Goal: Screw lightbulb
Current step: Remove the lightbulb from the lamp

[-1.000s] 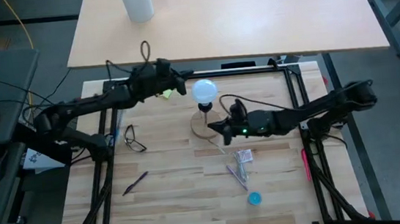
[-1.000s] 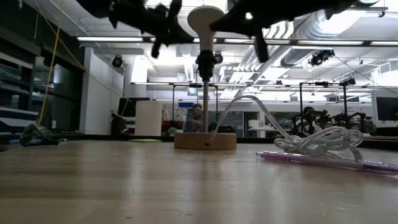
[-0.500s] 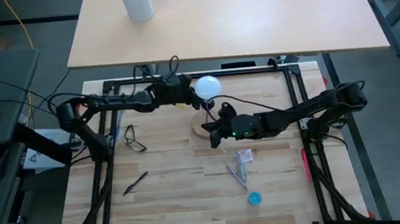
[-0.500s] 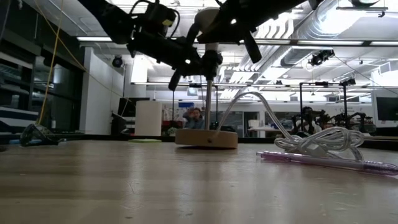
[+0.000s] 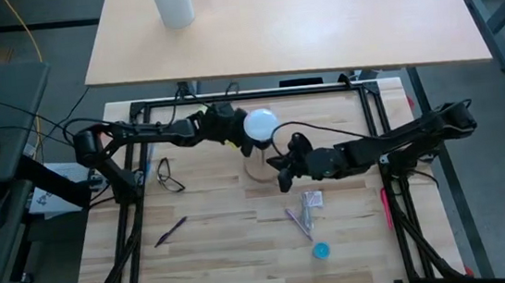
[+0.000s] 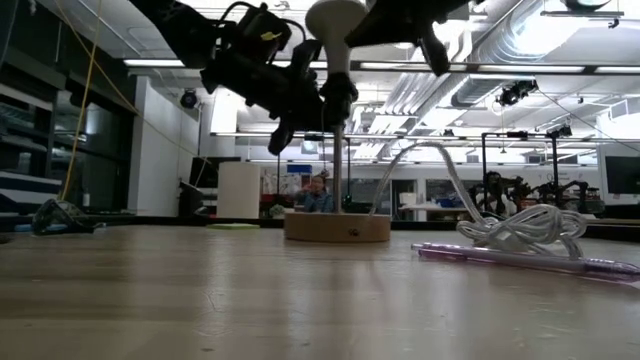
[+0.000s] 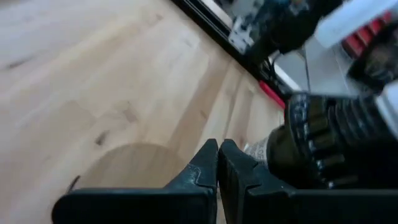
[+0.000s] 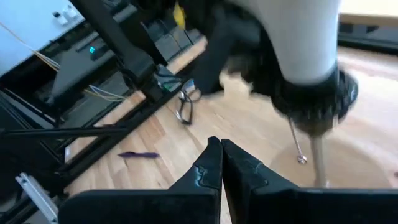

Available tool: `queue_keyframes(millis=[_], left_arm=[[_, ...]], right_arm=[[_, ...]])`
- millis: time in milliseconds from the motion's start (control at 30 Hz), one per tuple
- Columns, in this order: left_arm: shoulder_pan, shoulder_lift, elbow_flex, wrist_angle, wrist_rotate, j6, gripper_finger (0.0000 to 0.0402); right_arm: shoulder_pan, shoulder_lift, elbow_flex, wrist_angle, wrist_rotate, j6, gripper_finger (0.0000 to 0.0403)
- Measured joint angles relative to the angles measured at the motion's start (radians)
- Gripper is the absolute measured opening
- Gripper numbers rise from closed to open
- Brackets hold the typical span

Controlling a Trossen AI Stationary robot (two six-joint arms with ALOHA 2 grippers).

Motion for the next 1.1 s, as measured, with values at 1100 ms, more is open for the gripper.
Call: queue_keyframes(millis=[1100], left_arm=[[-0.146, -0.012, -0.001, -0.192, -0.177, 0.023, 0.0000]], right_arm=[[0.133, -0.212, 0.000, -0.347, -0.015, 0.034, 0.0000]])
